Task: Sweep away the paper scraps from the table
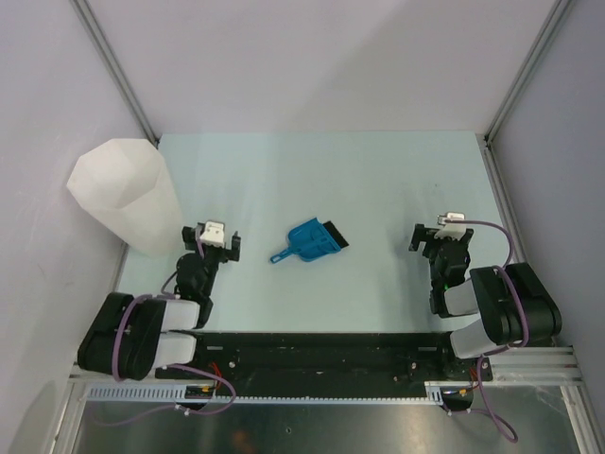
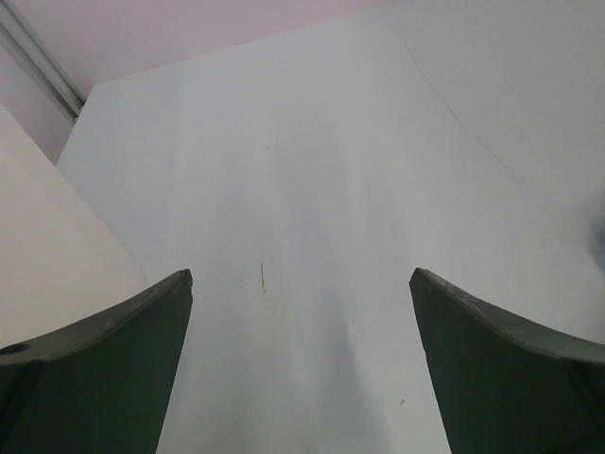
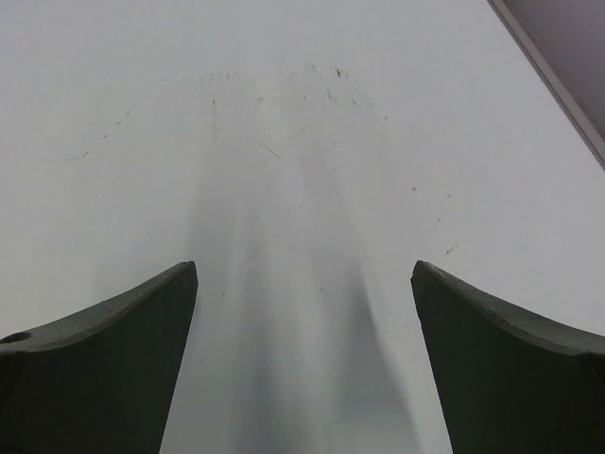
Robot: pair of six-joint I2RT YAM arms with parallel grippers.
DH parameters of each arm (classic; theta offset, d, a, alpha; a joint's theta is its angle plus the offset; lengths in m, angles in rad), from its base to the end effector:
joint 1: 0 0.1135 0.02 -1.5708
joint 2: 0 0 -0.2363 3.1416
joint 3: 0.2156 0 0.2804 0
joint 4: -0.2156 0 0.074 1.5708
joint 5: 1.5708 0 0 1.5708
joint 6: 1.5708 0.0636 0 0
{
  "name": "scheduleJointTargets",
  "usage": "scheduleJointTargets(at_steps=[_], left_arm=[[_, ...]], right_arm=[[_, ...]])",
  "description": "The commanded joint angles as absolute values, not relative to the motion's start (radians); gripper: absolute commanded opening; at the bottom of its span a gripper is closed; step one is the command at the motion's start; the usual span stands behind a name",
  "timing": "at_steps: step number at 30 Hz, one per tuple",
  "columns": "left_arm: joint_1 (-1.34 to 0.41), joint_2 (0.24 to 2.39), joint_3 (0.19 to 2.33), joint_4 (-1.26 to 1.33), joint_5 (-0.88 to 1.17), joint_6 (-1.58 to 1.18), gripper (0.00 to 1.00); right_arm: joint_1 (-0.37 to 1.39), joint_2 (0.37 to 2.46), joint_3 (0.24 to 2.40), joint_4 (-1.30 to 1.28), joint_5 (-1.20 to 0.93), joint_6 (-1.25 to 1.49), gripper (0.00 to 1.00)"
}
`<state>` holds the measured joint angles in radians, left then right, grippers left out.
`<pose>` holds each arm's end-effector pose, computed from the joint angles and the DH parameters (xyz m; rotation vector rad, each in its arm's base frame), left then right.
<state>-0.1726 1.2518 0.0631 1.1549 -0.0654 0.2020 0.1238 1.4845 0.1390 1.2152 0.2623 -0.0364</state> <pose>0.2382 -0.0373 0.1014 0.2489 1.5856 0.0753 0.2537 0.0149 0.0777 0.0597 1.6980 -0.1577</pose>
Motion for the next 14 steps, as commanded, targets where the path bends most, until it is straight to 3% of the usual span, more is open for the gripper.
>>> scheduleJointTargets(at_steps=[1, 14], left_arm=[[-0.143, 1.341, 0.084, 1.348, -0.101, 0.135, 1.0], [-0.127, 1.336, 0.081, 1.348, -0.089, 0.123, 1.0]], right_arm=[[0.118, 1.477, 0.163, 1.29, 0.253, -0.038, 1.0], [0.106, 1.476, 0.176, 1.266, 0.252, -0.028, 1.0]])
